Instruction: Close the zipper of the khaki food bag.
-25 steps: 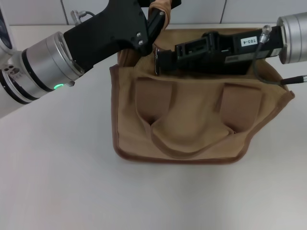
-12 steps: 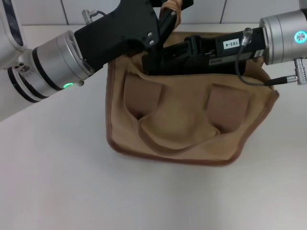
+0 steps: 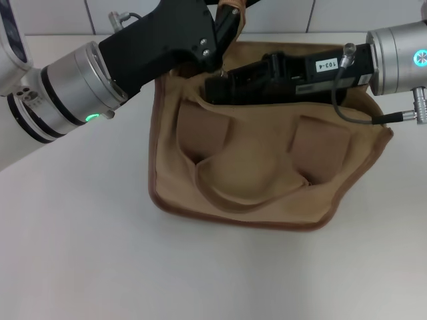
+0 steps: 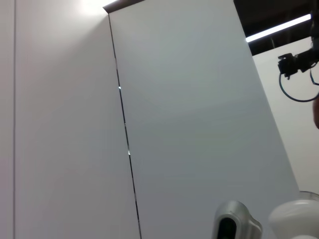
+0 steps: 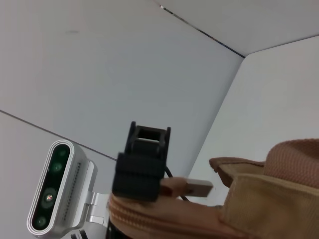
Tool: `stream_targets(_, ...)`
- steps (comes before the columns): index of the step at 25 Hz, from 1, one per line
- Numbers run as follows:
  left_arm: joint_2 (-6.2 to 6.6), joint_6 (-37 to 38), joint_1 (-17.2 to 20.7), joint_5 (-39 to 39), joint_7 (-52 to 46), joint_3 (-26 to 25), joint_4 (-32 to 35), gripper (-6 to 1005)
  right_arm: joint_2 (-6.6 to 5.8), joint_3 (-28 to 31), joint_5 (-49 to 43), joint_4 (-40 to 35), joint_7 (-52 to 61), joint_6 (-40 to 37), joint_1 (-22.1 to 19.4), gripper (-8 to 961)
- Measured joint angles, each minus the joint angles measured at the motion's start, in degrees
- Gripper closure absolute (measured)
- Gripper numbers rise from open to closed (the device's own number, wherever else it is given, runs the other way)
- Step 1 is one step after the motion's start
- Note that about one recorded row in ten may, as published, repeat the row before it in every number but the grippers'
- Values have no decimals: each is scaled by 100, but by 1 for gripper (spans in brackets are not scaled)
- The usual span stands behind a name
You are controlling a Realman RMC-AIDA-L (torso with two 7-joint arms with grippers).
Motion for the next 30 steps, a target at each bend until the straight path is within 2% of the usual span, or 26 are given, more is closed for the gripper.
stream_targets(11, 3, 3, 58, -71, 1, -2, 3, 906, -35, 30, 9, -31, 0, 65, -171, 798)
stream_targets(20, 4, -7, 121, -173, -10, -17, 39, 902, -86, 571, -11, -35, -239, -340, -273, 844)
stream_targets(26, 4, 0, 123, -175, -42, -13, 46, 899, -105, 610, -6, -24, -485, -456, -250, 837)
stream_targets(30, 4, 10, 121, -175, -46, -9, 46, 897, -143, 611, -36, -26, -531, -434, -204, 769)
